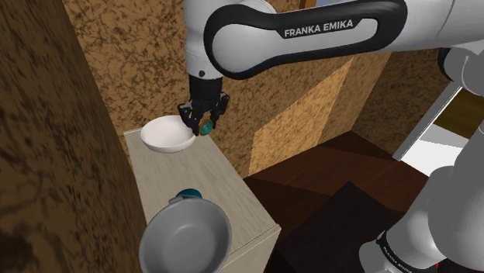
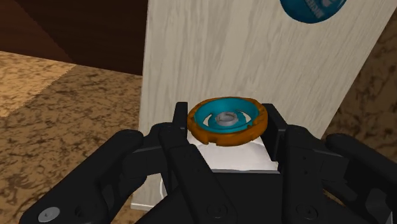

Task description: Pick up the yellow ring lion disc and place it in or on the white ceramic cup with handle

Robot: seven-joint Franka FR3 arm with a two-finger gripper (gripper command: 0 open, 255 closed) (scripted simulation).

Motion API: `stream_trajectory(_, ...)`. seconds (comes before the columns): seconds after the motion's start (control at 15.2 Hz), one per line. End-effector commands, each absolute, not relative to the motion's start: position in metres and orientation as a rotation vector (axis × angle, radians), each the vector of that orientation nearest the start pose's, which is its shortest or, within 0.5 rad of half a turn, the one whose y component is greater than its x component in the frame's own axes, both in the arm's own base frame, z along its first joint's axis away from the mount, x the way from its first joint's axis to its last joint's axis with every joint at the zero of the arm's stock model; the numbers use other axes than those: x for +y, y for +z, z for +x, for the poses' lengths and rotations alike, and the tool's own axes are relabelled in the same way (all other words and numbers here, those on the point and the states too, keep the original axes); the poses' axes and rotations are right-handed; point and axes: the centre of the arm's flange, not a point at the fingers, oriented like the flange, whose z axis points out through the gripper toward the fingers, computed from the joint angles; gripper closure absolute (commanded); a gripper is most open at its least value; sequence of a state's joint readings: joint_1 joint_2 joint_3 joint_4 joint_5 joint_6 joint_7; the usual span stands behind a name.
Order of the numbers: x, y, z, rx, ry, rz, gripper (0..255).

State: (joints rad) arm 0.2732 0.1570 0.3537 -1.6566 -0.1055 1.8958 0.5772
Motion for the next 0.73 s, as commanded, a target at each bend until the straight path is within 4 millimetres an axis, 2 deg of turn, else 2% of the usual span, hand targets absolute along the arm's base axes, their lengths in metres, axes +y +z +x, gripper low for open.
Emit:
stream_trajectory(0.0,0.363,0.526,0.491,-0.111,-0.161,-3.123,255)
stream_trajectory(0.66,0.447,0.525,0.389,-0.111,-0.161,-3.123,255)
